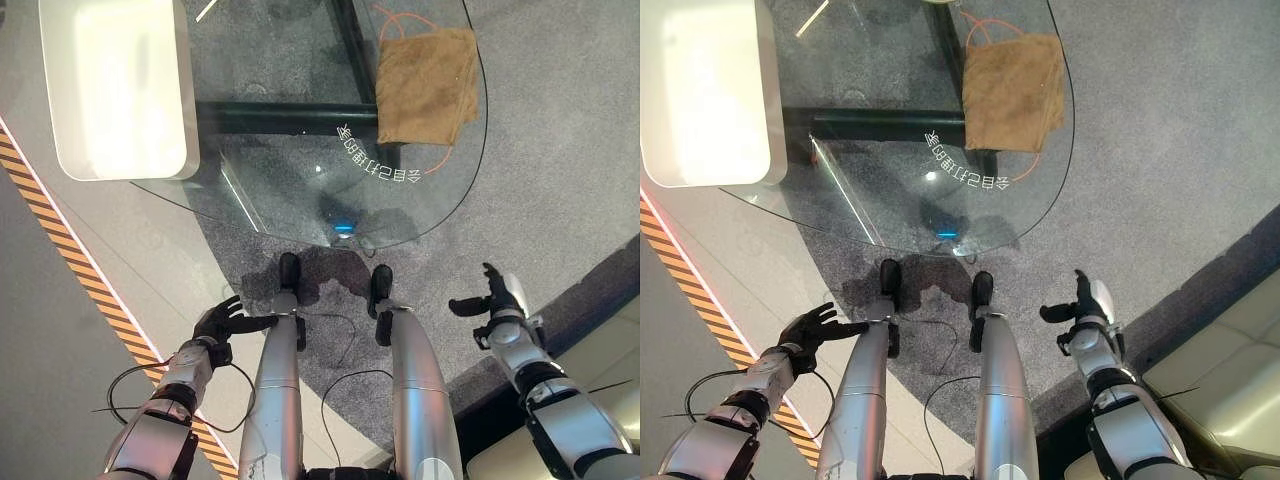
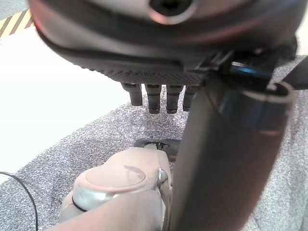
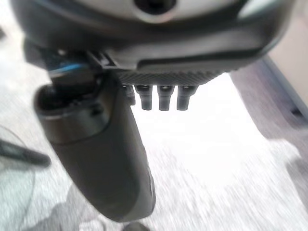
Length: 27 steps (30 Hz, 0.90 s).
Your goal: Wipe the table with a cloth and put it in the basket.
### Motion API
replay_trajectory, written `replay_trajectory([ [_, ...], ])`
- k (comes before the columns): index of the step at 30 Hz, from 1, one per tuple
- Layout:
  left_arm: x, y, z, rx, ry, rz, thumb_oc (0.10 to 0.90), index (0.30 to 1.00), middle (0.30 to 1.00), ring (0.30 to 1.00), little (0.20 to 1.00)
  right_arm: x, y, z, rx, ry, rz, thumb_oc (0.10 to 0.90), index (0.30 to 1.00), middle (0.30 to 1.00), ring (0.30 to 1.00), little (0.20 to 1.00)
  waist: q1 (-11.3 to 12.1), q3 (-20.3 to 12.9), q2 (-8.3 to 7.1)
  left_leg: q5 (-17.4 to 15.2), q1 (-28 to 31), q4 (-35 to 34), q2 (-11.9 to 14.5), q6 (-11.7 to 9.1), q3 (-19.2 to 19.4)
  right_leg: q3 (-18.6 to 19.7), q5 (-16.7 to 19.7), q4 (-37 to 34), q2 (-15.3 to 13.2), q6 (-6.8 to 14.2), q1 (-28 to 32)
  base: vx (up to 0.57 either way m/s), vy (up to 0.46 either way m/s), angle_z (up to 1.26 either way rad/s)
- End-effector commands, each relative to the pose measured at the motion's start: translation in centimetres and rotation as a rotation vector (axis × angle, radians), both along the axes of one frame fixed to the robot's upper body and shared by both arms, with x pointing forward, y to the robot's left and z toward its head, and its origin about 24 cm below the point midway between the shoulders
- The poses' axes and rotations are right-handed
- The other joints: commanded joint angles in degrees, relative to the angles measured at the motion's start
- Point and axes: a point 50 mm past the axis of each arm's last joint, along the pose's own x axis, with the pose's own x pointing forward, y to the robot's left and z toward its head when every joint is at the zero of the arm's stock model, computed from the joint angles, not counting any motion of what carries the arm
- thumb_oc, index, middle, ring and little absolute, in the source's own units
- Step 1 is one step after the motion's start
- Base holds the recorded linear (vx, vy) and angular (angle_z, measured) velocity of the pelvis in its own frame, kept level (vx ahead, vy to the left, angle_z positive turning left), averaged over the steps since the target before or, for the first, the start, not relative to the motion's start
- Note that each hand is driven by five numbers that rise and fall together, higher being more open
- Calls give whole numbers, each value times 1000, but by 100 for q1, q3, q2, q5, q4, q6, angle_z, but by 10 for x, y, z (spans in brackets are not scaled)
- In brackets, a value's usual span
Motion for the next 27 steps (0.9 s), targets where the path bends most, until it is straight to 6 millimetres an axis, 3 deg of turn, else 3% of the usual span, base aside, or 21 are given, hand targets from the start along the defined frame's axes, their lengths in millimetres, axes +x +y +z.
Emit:
replay_trajectory([
  [1, -21, 34, -4, 52, 58, 59, 800, 900, 900, 900, 900, -16, -48, 24, -126, -83, -142, 800, 900, 900, 900, 900, 92, -57, -133, -590, -137, 835, -436, 365, 383, -299, 540, -681, 243, -91, 299, 6, -19, 6],
  [4, -22, 36, -3, 53, 57, 61, 800, 900, 900, 900, 900, -13, -52, 35, -137, -132, -156, 800, 900, 900, 900, 900, 100, -57, -145, -576, -127, 789, -430, 365, 366, -310, 561, -714, 249, -84, 304, 4, -10, 3],
  [6, -24, 37, -4, 56, 54, 62, 800, 900, 900, 900, 900, -4, -57, 63, -164, -238, -164, 800, 900, 900, 900, 900, 119, -57, -158, -553, -131, 737, -414, 364, 353, -323, 597, -768, 241, -67, 308, 0, 0, 0],
  [13, -28, 38, -6, 58, 47, 80, 800, 900, 900, 900, 900, 21, -50, 150, -229, -527, -132, 800, 900, 900, 900, 900, 125, -57, -200, -519, -146, 616, -388, 359, 364, -386, 661, -885, 229, -50, 285, 0, 0, 0],
  [20, -24, 32, -6, 45, 31, 79, 800, 900, 900, 900, 900, 39, -8, 242, -294, -811, -18, 800, 900, 900, 900, 900, 162, -57, -185, -456, -209, 489, -388, 334, 364, -420, 694, -977, 225, -44, 201, 1, 5, 0],
  [21, -26, 30, -8, 44, 35, 77, 800, 900, 900, 900, 900, 40, 1, 253, -309, -841, 10, 800, 900, 900, 900, 900, 180, -57, -180, -622, -106, 507, -385, 304, 340, -388, 541, -941, 247, 0, 289, 36, -2, -1],
  [23, -23, 28, -6, 47, 26, 67, 800, 900, 900, 900, 900, 41, 12, 273, -334, -890, 41, 800, 900, 900, 900, 900, 199, -57, -187, -407, -211, 386, -411, 327, 340, -433, 703, -1066, 239, -38, 206, -64, 3, 1],
  [27, -22, 21, -8, 40, 18, 57, 800, 900, 900, 900, 900, 43, 36, 302, -394, -948, 105, 800, 900, 900, 900, 900, 251, -57, -158, -339, -180, 228, -443, 320, 286, -437, 707, -1150, 252, -35, 221, -23, 2, 0],
])
